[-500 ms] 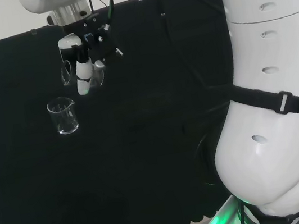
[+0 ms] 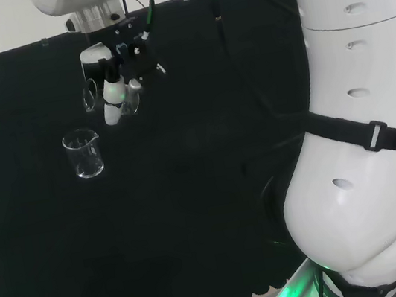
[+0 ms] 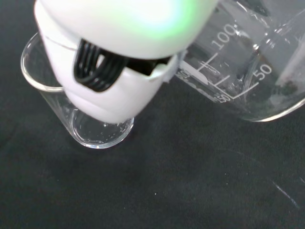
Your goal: Place the beaker back on the table.
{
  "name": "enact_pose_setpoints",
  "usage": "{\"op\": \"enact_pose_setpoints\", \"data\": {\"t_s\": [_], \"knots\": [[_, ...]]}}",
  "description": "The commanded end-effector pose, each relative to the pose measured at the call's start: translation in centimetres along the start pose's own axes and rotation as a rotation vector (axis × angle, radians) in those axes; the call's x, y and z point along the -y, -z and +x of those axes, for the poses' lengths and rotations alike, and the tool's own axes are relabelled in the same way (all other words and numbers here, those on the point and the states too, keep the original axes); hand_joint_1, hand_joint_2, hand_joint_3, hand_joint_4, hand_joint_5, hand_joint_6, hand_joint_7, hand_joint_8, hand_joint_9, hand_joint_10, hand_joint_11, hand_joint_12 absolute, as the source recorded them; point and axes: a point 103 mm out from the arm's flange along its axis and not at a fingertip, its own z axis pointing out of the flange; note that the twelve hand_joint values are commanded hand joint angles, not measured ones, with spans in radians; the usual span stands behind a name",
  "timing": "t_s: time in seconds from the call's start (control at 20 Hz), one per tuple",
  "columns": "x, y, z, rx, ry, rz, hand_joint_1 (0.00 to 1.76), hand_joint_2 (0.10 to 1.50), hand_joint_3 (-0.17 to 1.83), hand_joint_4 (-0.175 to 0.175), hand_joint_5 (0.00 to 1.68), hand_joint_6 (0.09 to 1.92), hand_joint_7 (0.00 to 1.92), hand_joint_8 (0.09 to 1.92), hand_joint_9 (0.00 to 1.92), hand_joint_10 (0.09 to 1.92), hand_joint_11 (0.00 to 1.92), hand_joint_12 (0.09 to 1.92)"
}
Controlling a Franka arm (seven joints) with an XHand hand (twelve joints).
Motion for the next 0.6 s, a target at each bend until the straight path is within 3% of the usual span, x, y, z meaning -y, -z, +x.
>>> {"op": "enact_pose_setpoints", "data": {"t_s": [0.05,0.2,0.4,0.6], "knots": [[0.2,-0.2,-0.8,-0.045,0.022,-0.034,1.42,0.96,-0.04,-0.175,1.35,0.33,1.46,0.24,1.38,0.31,1.07,0.83],[0.2,-0.6,-1.2,-0.081,0.022,-0.043,1.42,0.96,-0.04,-0.175,1.35,0.33,1.46,0.24,1.38,0.31,1.07,0.83],[0.3,-1.1,-2.1,-0.179,0.014,-0.075,1.42,0.96,-0.05,-0.175,1.35,0.33,1.46,0.24,1.38,0.31,1.07,0.83],[0.3,-1.8,-2.5,-0.203,0.019,-0.095,1.42,0.96,-0.05,-0.175,1.35,0.33,1.46,0.24,1.38,0.31,1.07,0.83]]}}
